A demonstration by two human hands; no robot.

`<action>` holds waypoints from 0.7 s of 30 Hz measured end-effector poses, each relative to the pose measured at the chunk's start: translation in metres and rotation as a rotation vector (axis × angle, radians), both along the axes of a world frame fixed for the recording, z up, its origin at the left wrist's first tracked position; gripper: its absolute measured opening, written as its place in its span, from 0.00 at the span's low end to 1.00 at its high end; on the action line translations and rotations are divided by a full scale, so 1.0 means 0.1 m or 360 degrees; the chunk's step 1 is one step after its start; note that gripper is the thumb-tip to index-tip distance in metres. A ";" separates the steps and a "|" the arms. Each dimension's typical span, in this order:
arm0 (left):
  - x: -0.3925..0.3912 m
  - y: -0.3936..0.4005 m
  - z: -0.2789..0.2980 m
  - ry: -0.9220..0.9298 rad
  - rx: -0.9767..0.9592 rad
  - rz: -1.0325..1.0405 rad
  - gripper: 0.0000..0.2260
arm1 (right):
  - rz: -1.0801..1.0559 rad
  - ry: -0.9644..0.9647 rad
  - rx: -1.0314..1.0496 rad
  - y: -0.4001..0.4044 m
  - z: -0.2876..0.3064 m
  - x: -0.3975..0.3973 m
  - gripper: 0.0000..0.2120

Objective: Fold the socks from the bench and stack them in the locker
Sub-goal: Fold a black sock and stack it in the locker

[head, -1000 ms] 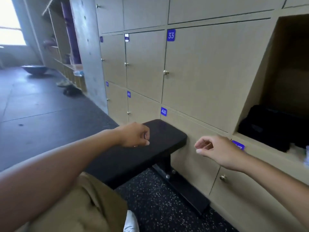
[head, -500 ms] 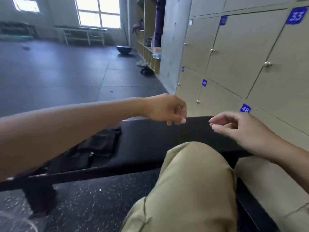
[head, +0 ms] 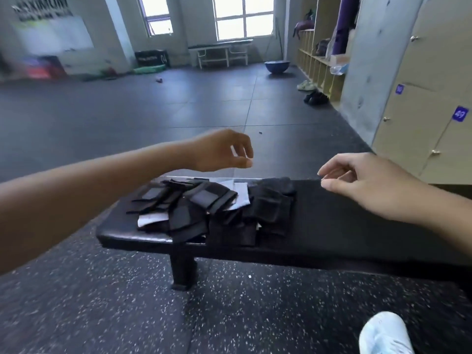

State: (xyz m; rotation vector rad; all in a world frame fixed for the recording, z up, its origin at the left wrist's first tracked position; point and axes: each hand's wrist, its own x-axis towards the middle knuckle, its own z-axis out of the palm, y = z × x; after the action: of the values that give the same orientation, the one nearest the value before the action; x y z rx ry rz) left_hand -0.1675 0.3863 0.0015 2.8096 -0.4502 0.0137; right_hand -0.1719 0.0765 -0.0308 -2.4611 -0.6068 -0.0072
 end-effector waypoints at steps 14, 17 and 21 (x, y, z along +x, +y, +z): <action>-0.15 1.69 -0.79 0.0800 0.0396 0.0424 0.61 | 0.0264 0.0208 -0.0283 1.23 -0.73 0.31 0.43; -0.10 1.74 -0.91 0.0848 0.0447 0.0419 0.63 | 0.0306 0.0246 -0.0414 1.55 -0.82 0.33 0.46; -0.02 1.70 -0.96 0.0914 0.0473 0.0381 0.62 | 0.0351 0.0370 -0.0474 1.89 -0.88 0.45 0.51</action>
State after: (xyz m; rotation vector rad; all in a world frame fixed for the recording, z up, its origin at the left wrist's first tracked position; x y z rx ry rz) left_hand -0.1697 0.5561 -0.0946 2.9425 0.0252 -0.8449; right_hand -0.1272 0.2655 -0.1189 -2.6090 -0.8201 0.4818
